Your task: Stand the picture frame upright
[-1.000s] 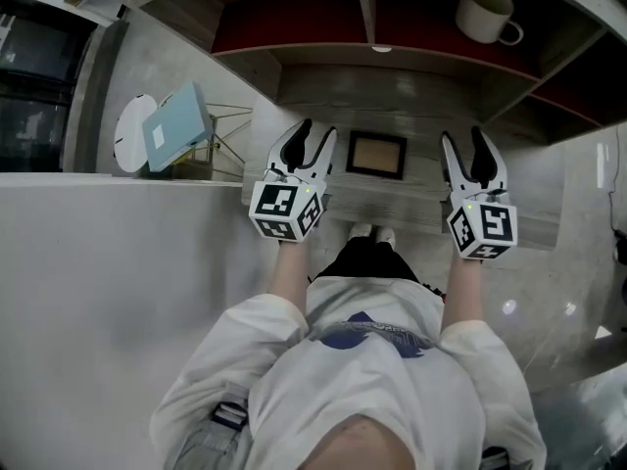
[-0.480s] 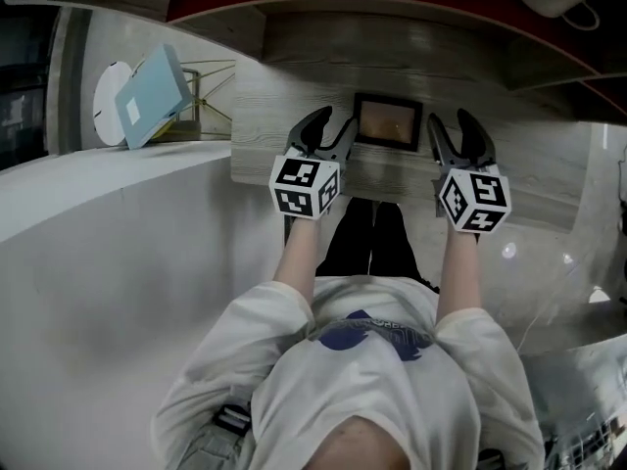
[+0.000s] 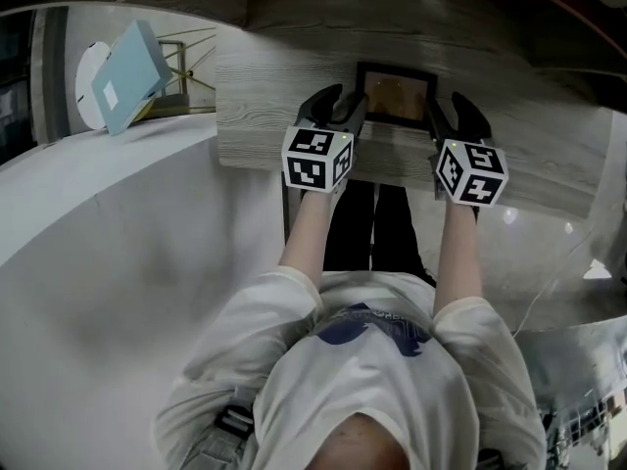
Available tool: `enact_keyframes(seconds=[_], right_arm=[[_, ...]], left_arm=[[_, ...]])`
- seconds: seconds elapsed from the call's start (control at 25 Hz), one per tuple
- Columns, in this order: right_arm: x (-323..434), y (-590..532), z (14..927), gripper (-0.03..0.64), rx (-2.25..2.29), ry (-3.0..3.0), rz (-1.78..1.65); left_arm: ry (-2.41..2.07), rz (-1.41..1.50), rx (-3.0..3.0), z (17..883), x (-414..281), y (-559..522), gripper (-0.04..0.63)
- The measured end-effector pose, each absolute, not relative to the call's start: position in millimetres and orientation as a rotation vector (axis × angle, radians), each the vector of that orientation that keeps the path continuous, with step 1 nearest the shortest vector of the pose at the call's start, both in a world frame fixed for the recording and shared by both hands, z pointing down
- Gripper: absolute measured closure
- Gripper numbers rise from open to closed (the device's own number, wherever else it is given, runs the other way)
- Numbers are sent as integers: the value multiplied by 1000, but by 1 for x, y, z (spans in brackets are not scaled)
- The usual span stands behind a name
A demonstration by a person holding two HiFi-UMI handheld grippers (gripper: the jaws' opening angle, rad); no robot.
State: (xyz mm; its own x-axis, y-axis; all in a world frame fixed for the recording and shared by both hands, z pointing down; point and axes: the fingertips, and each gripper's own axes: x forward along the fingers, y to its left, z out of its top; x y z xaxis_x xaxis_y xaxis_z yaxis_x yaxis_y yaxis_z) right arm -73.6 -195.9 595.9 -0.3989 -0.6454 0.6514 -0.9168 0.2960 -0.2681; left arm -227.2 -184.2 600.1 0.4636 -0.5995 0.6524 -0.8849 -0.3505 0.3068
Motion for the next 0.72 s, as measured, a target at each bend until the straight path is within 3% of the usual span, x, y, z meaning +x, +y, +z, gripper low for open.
enact_keyframes(seconds=[0.72], right_arm=[[-91,-185,637,476,1368,-2056,899]], left_arm=[[-1187,636,2013,637,-217,-182,423]])
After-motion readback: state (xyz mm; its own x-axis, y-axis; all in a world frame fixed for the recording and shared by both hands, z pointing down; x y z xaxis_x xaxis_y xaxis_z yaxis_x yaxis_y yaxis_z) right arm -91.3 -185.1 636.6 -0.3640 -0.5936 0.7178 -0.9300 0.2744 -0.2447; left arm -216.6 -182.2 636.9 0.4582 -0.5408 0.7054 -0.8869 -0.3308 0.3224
